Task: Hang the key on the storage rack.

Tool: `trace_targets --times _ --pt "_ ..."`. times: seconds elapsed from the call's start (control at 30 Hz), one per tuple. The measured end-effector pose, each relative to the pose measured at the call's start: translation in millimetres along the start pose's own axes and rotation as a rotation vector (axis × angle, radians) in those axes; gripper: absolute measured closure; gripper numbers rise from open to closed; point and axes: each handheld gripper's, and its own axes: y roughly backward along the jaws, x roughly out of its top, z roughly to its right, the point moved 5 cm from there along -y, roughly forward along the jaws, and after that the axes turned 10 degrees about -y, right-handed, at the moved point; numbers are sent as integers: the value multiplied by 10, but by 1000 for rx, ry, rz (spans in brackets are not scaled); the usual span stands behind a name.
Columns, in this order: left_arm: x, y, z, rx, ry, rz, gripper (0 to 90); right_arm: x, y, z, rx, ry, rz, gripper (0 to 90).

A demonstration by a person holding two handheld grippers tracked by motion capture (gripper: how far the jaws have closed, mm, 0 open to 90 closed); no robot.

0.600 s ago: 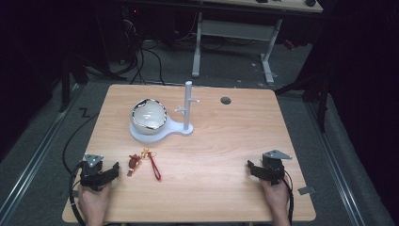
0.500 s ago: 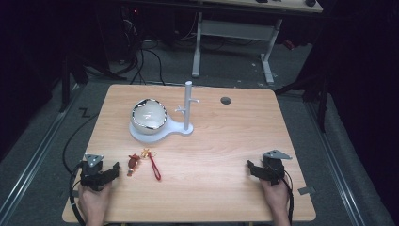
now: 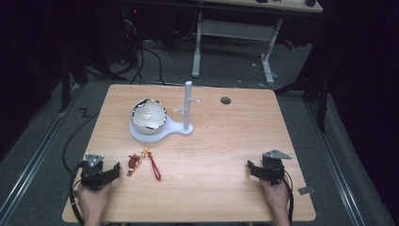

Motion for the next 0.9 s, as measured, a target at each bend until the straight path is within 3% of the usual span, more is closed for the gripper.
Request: trace_targets --times 0.27,0.73,0.9 --pt "20 2 60 -43 6 19 311 0 0 0 0 0 0 308" --pt "-12 79 139 -37 -5 38 304 -1 0 -1 0 -1 0 307" --pt "-21 167 203 -57 -9 59 304 0 0 -1 0 0 0 307"
